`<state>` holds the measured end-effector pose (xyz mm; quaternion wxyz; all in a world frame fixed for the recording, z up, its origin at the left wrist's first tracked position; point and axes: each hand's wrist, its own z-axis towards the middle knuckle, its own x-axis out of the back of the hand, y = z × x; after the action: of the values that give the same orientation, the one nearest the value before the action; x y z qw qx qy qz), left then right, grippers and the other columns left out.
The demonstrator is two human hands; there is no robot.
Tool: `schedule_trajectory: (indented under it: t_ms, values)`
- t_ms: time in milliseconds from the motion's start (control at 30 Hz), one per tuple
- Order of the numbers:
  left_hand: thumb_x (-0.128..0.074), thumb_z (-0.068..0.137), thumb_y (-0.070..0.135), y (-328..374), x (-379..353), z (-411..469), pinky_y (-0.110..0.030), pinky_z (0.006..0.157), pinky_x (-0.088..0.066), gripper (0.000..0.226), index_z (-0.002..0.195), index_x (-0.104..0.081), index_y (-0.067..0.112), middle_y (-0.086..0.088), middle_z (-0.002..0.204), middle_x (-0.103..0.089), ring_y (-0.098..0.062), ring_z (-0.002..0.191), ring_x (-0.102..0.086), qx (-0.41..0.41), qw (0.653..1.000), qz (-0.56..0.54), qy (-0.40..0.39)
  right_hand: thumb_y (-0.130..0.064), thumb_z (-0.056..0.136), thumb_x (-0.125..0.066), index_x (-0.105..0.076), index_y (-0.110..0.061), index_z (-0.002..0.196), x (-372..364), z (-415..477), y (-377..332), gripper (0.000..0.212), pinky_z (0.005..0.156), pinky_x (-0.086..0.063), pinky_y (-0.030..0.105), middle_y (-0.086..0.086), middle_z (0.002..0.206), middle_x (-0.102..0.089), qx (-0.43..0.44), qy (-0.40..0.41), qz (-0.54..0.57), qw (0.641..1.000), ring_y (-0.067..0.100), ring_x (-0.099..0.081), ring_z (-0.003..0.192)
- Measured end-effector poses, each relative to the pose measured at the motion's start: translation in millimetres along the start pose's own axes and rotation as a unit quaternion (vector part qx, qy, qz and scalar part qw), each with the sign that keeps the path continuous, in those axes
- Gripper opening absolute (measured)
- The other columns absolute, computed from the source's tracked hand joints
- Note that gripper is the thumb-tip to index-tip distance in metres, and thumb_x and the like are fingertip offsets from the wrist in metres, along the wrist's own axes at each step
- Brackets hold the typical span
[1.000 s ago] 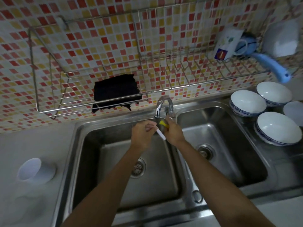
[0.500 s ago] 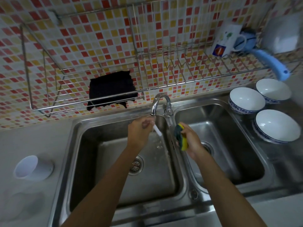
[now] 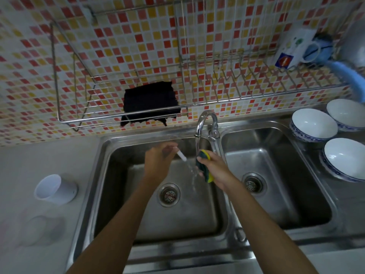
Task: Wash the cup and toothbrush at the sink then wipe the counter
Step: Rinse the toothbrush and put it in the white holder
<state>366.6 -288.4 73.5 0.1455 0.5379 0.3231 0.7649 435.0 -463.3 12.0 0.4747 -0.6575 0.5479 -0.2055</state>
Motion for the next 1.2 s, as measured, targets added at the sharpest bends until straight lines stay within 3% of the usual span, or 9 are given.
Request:
schedule_trajectory:
  t_ms: [100, 433, 567, 667, 733, 800, 900, 1100, 1200]
  values:
    - [-0.064, 0.090, 0.016, -20, 20, -14, -0.012, 0.076, -0.042, 0.016, 0.103, -0.071, 0.010, -0.004, 0.098, -0.073, -0.008, 0.084, -0.064, 0.045, 0.999, 0.000, 0.026, -0.014, 0.096, -0.055, -0.060, -0.017, 0.096, -11, 6, -4, 0.006, 0.048, -0.044, 0.025, 0.007, 0.074, -0.060, 0.033, -0.006, -0.058, 0.998, 0.015, -0.058, 0.059]
    - [-0.070, 0.085, 0.013, -51, 35, -49, -0.004, 0.074, -0.041, 0.018, 0.102, -0.072, 0.008, -0.004, 0.097, -0.072, -0.008, 0.084, -0.062, 0.097, 0.995, -0.007, 0.032, -0.026, 0.104, -0.034, -0.051, -0.015, 0.084, -23, 13, -2, 0.028, 0.038, -0.029, 0.021, -0.002, 0.056, -0.040, 0.081, 0.006, -0.145, 0.986, 0.005, -0.037, 0.039]
    - [-0.070, 0.085, 0.015, -51, 32, -49, -0.005, 0.075, -0.039, 0.017, 0.101, -0.072, 0.009, -0.004, 0.096, -0.072, -0.008, 0.084, -0.063, 0.088, 0.996, 0.000, 0.025, -0.034, 0.103, -0.032, -0.051, -0.019, 0.069, -17, 29, -3, 0.043, 0.054, -0.038, 0.030, 0.002, 0.058, -0.050, 0.111, 0.070, -0.232, 0.964, 0.017, -0.046, 0.051]
    - [-0.071, 0.085, 0.016, -53, 29, -47, -0.011, 0.077, -0.043, 0.016, 0.100, -0.072, 0.011, -0.003, 0.095, -0.072, -0.009, 0.084, -0.064, 0.079, 0.997, -0.004, 0.021, -0.042, 0.102, -0.031, -0.058, -0.018, 0.081, -10, 45, -11, 0.041, 0.070, -0.045, 0.037, 0.005, 0.076, -0.061, 0.117, 0.136, -0.262, 0.948, 0.021, -0.055, 0.067]
    - [-0.071, 0.085, 0.018, -53, 27, -46, -0.018, 0.079, -0.047, 0.017, 0.100, -0.071, 0.012, -0.002, 0.095, -0.072, -0.010, 0.085, -0.064, 0.077, 0.997, -0.002, 0.016, -0.038, 0.102, -0.033, -0.055, -0.017, 0.080, -7, 56, -20, 0.038, 0.058, -0.049, 0.031, 0.003, 0.070, -0.059, 0.094, 0.132, -0.180, 0.970, 0.019, -0.055, 0.059]
    - [-0.070, 0.085, 0.018, -52, 25, -45, -0.020, 0.080, -0.048, 0.017, 0.100, -0.071, 0.011, -0.002, 0.095, -0.071, -0.010, 0.085, -0.064, 0.077, 0.997, 0.000, 0.012, -0.037, 0.102, -0.037, -0.055, -0.015, 0.092, -5, 67, -27, 0.031, 0.055, -0.054, 0.030, 0.007, 0.080, -0.060, 0.068, 0.120, -0.135, 0.981, 0.021, -0.059, 0.069]
    - [-0.070, 0.085, 0.017, -52, 24, -45, -0.019, 0.080, -0.048, 0.016, 0.100, -0.071, 0.010, -0.003, 0.095, -0.072, -0.010, 0.085, -0.064, 0.077, 0.997, -0.006, 0.012, -0.040, 0.100, -0.037, -0.055, -0.013, 0.105, 3, 76, -33, 0.032, 0.077, -0.057, 0.045, 0.011, 0.092, -0.060, 0.065, 0.139, -0.172, 0.973, 0.025, -0.061, 0.084]
    - [-0.071, 0.084, 0.020, -53, 36, -46, -0.034, 0.083, -0.054, 0.014, 0.096, -0.070, 0.013, -0.001, 0.090, -0.071, -0.011, 0.083, -0.064, 0.047, 0.998, 0.015, 0.037, -0.035, 0.102, -0.031, -0.053, -0.016, 0.092, 30, 59, -47, 0.031, 0.064, -0.049, 0.033, 0.009, 0.078, -0.063, 0.054, 0.216, -0.090, 0.971, 0.025, -0.061, 0.065]
    - [-0.072, 0.083, 0.023, -49, 46, -49, -0.034, 0.079, -0.053, 0.011, 0.091, -0.070, 0.015, 0.003, 0.084, -0.069, -0.006, 0.076, -0.060, 0.025, 0.997, 0.036, 0.067, -0.044, 0.099, -0.033, -0.055, -0.013, 0.085, 27, 38, -24, 0.040, 0.051, -0.042, 0.031, 0.011, 0.068, -0.058, 0.040, 0.247, -0.148, 0.957, 0.020, -0.049, 0.048]
